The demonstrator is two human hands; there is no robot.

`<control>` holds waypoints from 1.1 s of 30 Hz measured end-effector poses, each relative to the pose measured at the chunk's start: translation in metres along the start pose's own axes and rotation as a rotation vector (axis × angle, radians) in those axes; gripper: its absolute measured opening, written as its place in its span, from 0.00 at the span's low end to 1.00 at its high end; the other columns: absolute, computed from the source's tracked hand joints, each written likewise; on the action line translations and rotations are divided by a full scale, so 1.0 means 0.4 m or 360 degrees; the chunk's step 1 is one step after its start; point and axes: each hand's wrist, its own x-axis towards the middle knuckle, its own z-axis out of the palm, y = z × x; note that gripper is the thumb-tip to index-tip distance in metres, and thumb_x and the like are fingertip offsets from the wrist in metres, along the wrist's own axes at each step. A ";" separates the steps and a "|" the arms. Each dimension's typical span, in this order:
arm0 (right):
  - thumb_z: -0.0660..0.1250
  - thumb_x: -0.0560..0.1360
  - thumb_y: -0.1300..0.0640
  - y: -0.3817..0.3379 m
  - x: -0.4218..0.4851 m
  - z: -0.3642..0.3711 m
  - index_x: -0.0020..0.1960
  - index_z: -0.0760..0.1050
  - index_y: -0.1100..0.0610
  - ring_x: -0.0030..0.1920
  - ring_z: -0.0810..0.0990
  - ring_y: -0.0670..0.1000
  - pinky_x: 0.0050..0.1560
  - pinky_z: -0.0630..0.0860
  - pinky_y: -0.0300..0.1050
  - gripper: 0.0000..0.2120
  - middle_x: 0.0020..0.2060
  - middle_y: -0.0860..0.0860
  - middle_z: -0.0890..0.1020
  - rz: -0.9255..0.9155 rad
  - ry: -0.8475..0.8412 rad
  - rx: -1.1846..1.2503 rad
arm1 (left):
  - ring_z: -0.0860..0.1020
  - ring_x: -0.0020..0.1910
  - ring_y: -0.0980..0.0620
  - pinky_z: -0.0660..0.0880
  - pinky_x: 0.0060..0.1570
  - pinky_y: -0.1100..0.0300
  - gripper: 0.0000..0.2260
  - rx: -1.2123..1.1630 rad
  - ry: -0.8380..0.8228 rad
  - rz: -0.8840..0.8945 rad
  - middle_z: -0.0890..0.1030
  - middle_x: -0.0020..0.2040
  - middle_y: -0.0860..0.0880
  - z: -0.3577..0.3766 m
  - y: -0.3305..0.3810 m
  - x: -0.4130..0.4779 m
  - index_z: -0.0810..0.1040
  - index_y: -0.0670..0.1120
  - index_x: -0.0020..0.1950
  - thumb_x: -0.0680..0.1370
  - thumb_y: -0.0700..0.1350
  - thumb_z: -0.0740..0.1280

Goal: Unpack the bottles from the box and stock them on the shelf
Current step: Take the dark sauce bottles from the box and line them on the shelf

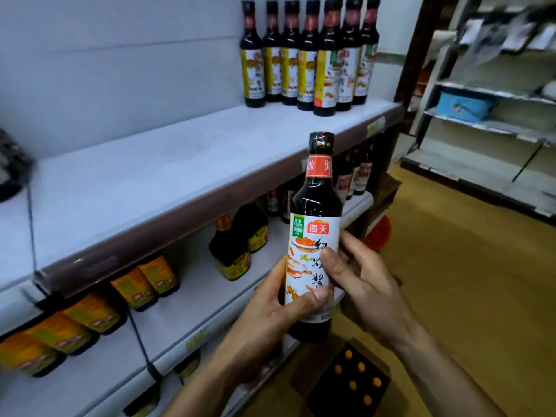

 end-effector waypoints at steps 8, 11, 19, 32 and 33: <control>0.66 0.77 0.51 -0.135 0.133 0.200 0.69 0.75 0.52 0.58 0.85 0.45 0.55 0.82 0.40 0.20 0.57 0.46 0.86 -0.0216 -0.0211 -0.0080 | 0.82 0.63 0.54 0.76 0.65 0.52 0.22 0.0128 0.0251 0.0232 0.83 0.64 0.54 -0.201 0.154 -0.051 0.75 0.56 0.70 0.77 0.47 0.74; 0.65 0.78 0.51 -0.178 0.179 0.284 0.68 0.75 0.53 0.58 0.85 0.45 0.57 0.81 0.40 0.19 0.58 0.46 0.86 -0.0323 -0.0279 -0.0084 | 0.81 0.64 0.54 0.74 0.67 0.50 0.22 0.0177 0.0337 0.0291 0.83 0.64 0.54 -0.278 0.208 -0.082 0.75 0.57 0.69 0.76 0.49 0.72; 0.65 0.78 0.54 -0.259 0.264 0.512 0.66 0.76 0.57 0.56 0.86 0.46 0.53 0.81 0.37 0.17 0.56 0.48 0.87 -0.0507 -0.0493 0.0005 | 0.82 0.63 0.51 0.76 0.67 0.46 0.19 0.0290 0.0547 0.0411 0.84 0.63 0.52 -0.460 0.319 -0.190 0.75 0.57 0.69 0.79 0.48 0.73; 0.66 0.77 0.52 -0.284 0.367 0.820 0.68 0.74 0.55 0.59 0.85 0.46 0.54 0.81 0.37 0.20 0.58 0.46 0.86 -0.0608 -0.0831 0.0076 | 0.81 0.64 0.58 0.73 0.71 0.47 0.24 0.0362 0.0837 0.0387 0.83 0.63 0.60 -0.712 0.409 -0.337 0.73 0.60 0.69 0.75 0.49 0.73; 0.66 0.77 0.52 -0.283 0.375 0.837 0.68 0.73 0.55 0.59 0.85 0.46 0.55 0.81 0.37 0.21 0.59 0.46 0.86 -0.0603 -0.0851 0.0073 | 0.80 0.64 0.59 0.73 0.71 0.47 0.24 0.0367 0.0847 0.0392 0.82 0.64 0.60 -0.729 0.411 -0.342 0.73 0.60 0.70 0.75 0.50 0.73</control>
